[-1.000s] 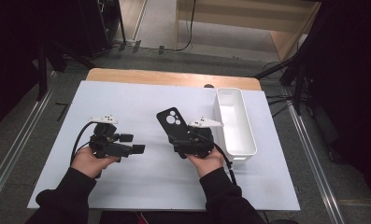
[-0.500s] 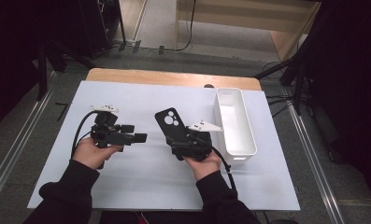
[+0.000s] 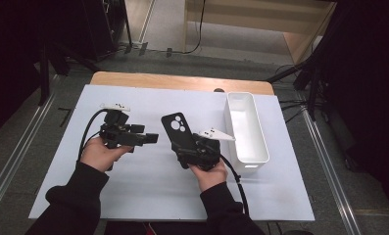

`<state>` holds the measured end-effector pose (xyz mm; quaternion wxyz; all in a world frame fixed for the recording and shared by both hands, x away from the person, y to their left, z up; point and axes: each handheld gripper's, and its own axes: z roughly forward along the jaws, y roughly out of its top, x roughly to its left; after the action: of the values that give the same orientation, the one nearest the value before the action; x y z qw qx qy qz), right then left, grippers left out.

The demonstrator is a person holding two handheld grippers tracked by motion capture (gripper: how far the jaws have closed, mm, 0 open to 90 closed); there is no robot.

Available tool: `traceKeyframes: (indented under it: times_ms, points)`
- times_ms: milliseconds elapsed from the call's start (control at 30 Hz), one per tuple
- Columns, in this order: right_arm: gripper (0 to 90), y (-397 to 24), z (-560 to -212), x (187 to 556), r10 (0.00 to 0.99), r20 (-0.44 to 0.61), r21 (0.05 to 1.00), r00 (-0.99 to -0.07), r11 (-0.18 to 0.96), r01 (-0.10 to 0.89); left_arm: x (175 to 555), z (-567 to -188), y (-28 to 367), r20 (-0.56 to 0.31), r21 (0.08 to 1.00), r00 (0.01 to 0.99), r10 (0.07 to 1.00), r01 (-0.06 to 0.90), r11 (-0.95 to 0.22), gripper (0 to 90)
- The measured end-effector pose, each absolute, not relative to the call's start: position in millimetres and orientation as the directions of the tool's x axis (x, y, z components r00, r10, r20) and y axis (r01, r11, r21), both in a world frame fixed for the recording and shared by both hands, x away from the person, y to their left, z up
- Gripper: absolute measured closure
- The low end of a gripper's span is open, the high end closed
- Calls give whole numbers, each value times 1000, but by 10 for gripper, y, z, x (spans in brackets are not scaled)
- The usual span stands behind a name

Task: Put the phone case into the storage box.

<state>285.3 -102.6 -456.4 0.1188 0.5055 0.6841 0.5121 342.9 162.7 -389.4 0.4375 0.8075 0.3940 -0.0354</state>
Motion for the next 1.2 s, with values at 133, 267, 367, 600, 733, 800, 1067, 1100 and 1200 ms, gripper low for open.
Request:
traceKeyframes:
  times_ms: [133, 267, 367, 600, 733, 800, 1067, 1100, 1200]
  points:
    - [127, -976, -4606, 2833, 810, 375, 818, -451, -60, 572, 3455, -3868, 1612, -417, 675, 676, 608, 678, -291, 204]
    - [127, -935, -4643, 2811, 814, 369, 823, -448, -63, 564, 3484, -3836, 1593, -412, 673, 669, 619, 681, -289, 204]
    - [127, -916, -4683, 2800, 811, 390, 819, -435, -89, 567, 3512, -3834, 1575, -421, 670, 656, 627, 690, -272, 203]
    - [127, -864, -4773, 2787, 809, 414, 813, -418, -121, 570, 3577, -3832, 1511, -417, 662, 630, 655, 704, -256, 203]
    - [127, -835, -4809, 2779, 805, 436, 804, -402, -148, 576, 3623, -3825, 1472, -435, 643, 608, 664, 726, -245, 204]
    - [127, -819, -4819, 2784, 804, 438, 808, -402, -156, 569, 3643, -3816, 1450, -430, 639, 606, 669, 728, -249, 229]
    - [127, -777, -4818, 2781, 798, 462, 804, -387, -192, 563, 3722, -3827, 1413, -479, 610, 554, 681, 768, -195, 262]
    - [127, -773, -4818, 2784, 794, 469, 801, -387, -199, 564, 3730, -3827, 1407, -483, 604, 546, 685, 774, -191, 269]
    - [126, -766, -4813, 2796, 795, 471, 802, -382, -205, 561, 3750, -3837, 1386, -472, 606, 536, 700, 774, -184, 290]
